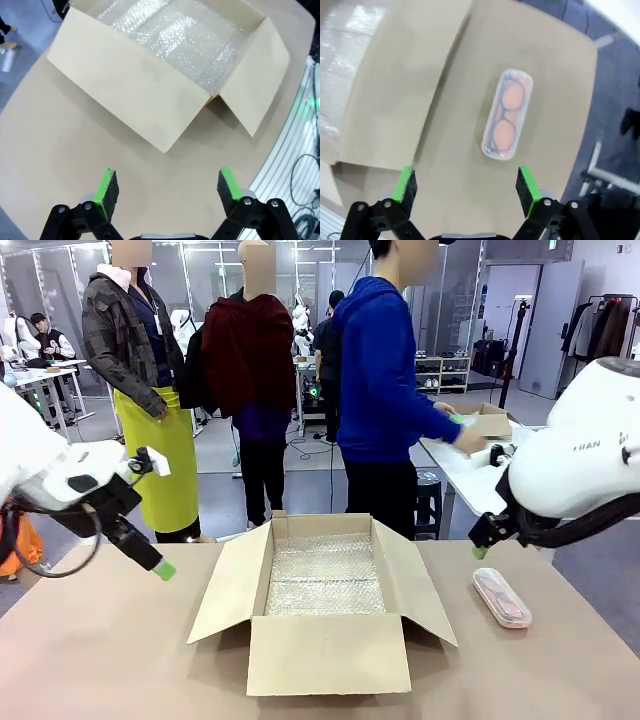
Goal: Pack the glasses set securely to prepare it for shipping.
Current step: Place the Glasses case inside the Package Box.
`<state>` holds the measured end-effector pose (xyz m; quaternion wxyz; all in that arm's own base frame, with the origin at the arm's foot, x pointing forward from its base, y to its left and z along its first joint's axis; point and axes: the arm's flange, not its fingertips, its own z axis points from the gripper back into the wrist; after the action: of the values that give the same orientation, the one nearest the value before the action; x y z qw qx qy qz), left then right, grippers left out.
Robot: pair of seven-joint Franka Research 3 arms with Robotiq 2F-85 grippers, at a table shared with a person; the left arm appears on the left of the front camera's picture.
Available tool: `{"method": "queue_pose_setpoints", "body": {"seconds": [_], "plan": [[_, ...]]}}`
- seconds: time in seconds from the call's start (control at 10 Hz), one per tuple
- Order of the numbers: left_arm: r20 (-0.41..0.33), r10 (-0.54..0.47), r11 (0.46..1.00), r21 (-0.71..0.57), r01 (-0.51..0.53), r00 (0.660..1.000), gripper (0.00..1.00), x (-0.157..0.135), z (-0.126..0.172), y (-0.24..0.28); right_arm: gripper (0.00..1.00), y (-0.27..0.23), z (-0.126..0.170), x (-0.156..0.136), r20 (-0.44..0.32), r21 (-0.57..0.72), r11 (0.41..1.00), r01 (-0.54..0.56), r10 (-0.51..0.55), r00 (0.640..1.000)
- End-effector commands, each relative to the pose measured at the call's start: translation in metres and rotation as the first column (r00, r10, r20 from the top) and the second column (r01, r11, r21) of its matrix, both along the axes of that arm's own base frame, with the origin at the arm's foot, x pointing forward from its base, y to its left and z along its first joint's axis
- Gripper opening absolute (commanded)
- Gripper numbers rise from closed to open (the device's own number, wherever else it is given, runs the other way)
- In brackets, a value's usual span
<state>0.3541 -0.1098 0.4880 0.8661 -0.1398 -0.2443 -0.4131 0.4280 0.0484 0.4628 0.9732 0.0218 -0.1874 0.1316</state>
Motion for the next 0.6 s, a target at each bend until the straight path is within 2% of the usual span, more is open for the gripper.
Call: {"method": "queue_pose_setpoints", "body": {"seconds": [0.0, 0.2, 0.3, 0.4, 0.5], "plan": [[0.019, -0.002, 0.999, -0.035, 0.003, 1.000, 1.00, -0.007, 0.005, 0.015, 1.00, -0.006, -0.018, 0.026, -0.094, 0.038, 0.996, 0.077, -0.074, 0.993], [0.032, 0.024, 0.999, -0.041, -0.022, 0.999, 1.00, -0.015, 0.006, 0.024, 1.00, -0.016, -0.033, 0.042, -0.116, 0.045, 0.993, 0.113, -0.107, 0.987], [0.028, 0.062, 0.997, -0.055, -0.060, 0.998, 1.00, -0.013, 0.004, 0.025, 1.00, -0.015, -0.030, 0.043, -0.067, -0.004, 0.991, 0.130, -0.130, 0.989], [0.034, 0.029, 0.999, -0.018, -0.028, 0.999, 1.00, -0.002, 0.014, 0.020, 1.00, -0.021, -0.035, 0.032, -0.112, 0.036, 0.996, 0.086, -0.081, 0.990], [0.034, 0.029, 0.999, -0.018, -0.028, 0.999, 1.00, -0.002, 0.014, 0.020, 1.00, -0.021, -0.035, 0.032, -0.112, 0.036, 0.996, 0.086, -0.081, 0.990]]}}
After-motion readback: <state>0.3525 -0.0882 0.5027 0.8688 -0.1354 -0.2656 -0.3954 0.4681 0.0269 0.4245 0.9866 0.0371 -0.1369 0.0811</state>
